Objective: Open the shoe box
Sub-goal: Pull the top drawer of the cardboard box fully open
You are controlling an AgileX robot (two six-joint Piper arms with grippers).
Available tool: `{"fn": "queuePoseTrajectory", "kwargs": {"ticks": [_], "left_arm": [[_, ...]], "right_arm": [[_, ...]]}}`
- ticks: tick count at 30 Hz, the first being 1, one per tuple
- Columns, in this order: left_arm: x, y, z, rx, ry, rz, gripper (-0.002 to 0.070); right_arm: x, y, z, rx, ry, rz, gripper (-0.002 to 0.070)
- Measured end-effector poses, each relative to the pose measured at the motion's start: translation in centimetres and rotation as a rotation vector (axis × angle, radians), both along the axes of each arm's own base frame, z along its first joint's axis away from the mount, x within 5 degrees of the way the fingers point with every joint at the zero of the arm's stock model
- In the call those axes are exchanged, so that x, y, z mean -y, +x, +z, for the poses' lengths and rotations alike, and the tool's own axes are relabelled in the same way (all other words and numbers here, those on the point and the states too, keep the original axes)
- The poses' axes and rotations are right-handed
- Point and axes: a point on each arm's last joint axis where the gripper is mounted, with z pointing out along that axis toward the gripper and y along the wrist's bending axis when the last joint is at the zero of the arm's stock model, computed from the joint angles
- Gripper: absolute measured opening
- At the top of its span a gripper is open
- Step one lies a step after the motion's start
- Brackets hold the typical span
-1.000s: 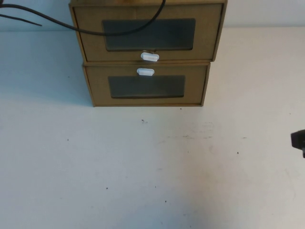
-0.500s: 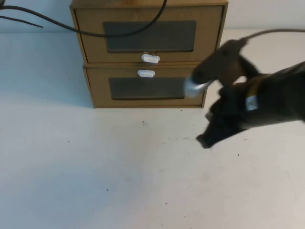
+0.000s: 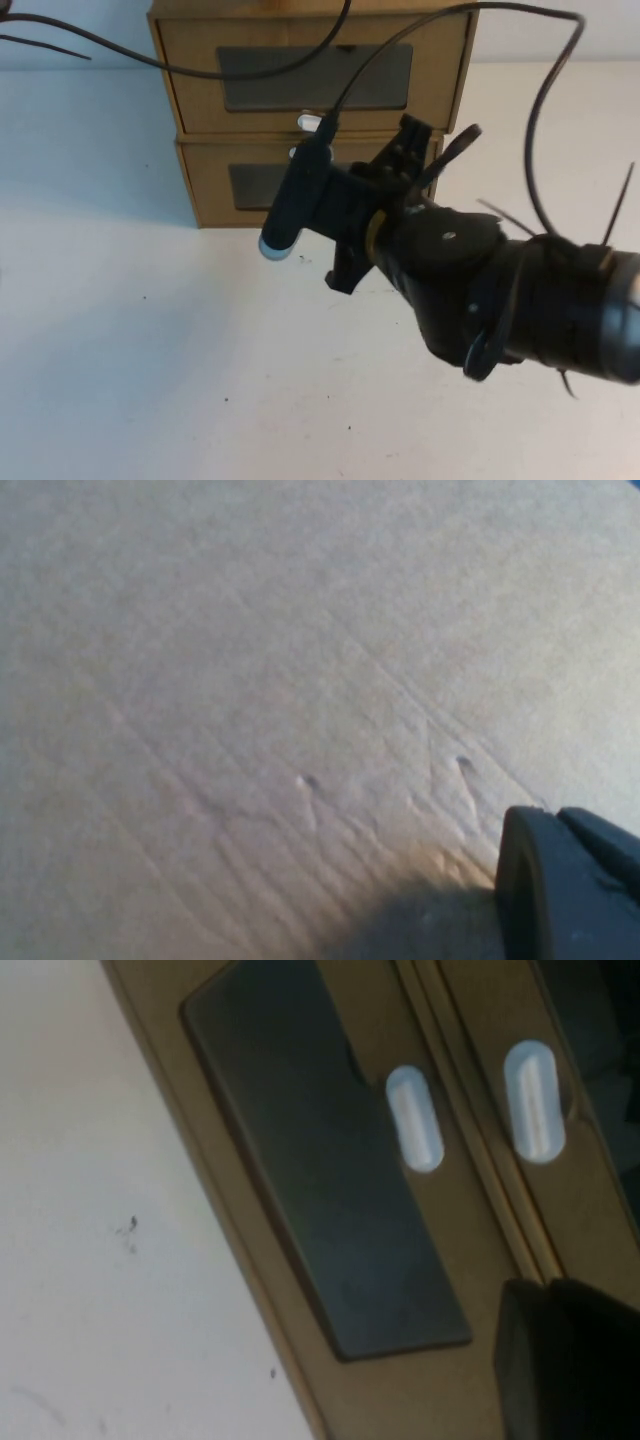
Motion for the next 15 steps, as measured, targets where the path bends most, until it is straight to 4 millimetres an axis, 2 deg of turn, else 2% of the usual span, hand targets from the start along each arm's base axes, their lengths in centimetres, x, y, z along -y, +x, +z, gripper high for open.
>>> {"fn": "queuePoseTrajectory", "kwargs": {"ticks": [5, 15], "left_arm": [[0.0, 0.0, 0.0, 0.0, 0.0, 0.0, -0.0005], [0.0, 0.0, 0.0, 0.0, 0.0, 0.0, -0.0005]], "right_arm": [[-1.4, 1.0, -1.8, 0.041, -0.016, 0.034, 0.0013], [-3.9, 3.8, -3.6, 0.097, -0.084, -0.031, 0.0249]]}}
